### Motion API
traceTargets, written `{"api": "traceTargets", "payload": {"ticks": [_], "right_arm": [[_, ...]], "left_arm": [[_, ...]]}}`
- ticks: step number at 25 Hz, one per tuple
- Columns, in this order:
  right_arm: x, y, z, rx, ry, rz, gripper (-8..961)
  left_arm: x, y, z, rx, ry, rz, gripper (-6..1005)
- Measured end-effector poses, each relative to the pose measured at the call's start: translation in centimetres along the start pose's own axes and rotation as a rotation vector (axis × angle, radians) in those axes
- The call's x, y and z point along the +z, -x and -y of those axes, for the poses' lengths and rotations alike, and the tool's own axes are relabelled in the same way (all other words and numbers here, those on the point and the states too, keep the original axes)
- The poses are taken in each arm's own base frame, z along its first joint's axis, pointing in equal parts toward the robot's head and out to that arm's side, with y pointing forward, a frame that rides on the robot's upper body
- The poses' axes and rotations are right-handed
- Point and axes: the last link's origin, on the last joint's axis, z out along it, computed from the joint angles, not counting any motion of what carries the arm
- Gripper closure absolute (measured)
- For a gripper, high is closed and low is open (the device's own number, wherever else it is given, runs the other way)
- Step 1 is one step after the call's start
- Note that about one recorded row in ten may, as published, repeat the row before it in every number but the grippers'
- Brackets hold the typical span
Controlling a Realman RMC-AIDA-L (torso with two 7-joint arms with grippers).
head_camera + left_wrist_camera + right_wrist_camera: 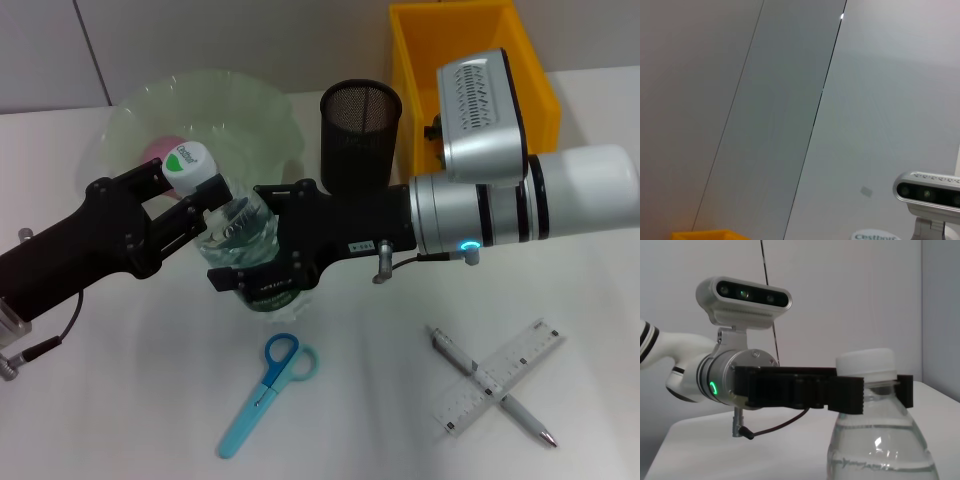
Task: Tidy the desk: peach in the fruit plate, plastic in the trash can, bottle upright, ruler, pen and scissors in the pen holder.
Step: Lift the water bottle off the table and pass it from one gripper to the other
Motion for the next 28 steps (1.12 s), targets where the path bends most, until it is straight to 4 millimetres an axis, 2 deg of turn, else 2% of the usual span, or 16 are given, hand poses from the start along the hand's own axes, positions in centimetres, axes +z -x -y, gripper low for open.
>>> {"api": "traceTargets", "payload": {"ticks": [28], "right_arm": [[-0.04,0.57,0.27,-0.058,0.0,-0.022,128]], "left_arm": [[-0.05,-0.06,0.21,0.0,-0.013,-0.001,557]]}}
